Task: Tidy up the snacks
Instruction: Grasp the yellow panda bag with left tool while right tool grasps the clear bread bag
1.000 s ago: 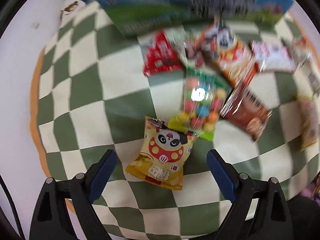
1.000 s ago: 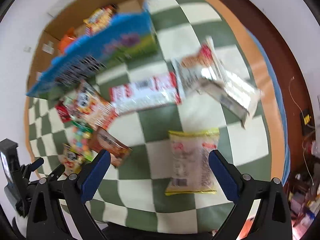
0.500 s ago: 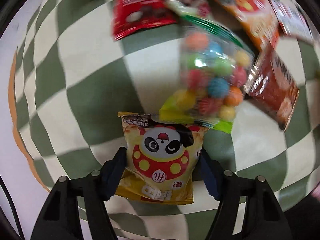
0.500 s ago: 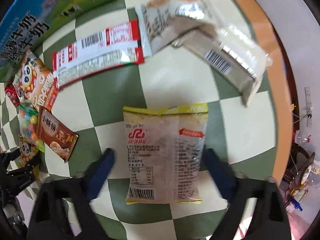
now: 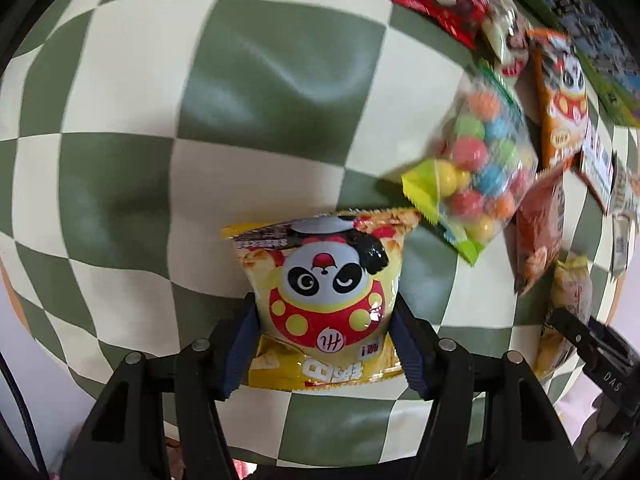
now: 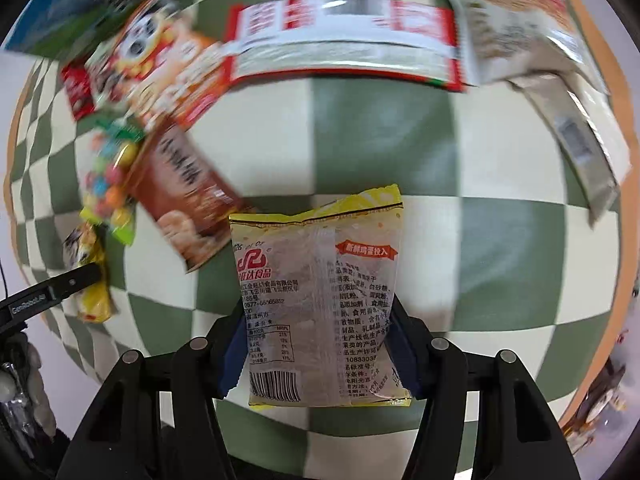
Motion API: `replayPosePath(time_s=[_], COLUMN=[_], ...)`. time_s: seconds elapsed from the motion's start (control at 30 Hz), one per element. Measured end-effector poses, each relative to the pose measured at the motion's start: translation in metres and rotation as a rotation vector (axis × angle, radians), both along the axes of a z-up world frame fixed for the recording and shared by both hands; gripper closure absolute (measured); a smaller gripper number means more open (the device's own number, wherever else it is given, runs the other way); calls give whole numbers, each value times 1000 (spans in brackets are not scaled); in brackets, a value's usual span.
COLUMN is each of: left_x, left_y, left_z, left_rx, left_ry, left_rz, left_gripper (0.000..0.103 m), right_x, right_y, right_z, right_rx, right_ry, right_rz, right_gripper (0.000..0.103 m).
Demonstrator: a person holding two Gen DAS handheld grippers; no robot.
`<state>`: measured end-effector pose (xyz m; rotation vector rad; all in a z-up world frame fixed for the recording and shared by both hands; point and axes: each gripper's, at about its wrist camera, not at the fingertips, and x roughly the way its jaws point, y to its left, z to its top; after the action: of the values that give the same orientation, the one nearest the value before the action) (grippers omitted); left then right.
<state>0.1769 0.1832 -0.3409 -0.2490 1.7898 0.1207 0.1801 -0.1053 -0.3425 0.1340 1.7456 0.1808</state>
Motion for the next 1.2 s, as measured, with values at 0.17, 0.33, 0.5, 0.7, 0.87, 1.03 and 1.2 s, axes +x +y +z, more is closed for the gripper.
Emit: replayPosePath(time_s=[0.17,0.33,0.5,0.7,0.87,1.03,1.2], left_x=[-5,5,-9,-41,-58,-63,-50], left_y=[-1,-9,-4,-25,-36,-34,-42], left_z=[-17,-10,21,27,13,13,27], left_rx=[7,44,68,49,24,27,28], left_ry=[0,-33,-78,-60,-16,-32,-48], left_rz=[5,27,37,-21,-61,-50,-64], left_gripper=[39,41,48,48,44,46,52], right_x=[-4,-7,-12,-35,-46,-43,-45], right_y=[5,1,-13,-21,-30,-23,-7], right_z=[-11,-12,-14,-13,-17,-24,-16], right_rx=[22,23,10,12,28,19,24], right_ry=[30,28,8,22,49,45,2], right_rz=[32,20,52,81,54,45,40], right_gripper=[28,28,40,40,38,37,43])
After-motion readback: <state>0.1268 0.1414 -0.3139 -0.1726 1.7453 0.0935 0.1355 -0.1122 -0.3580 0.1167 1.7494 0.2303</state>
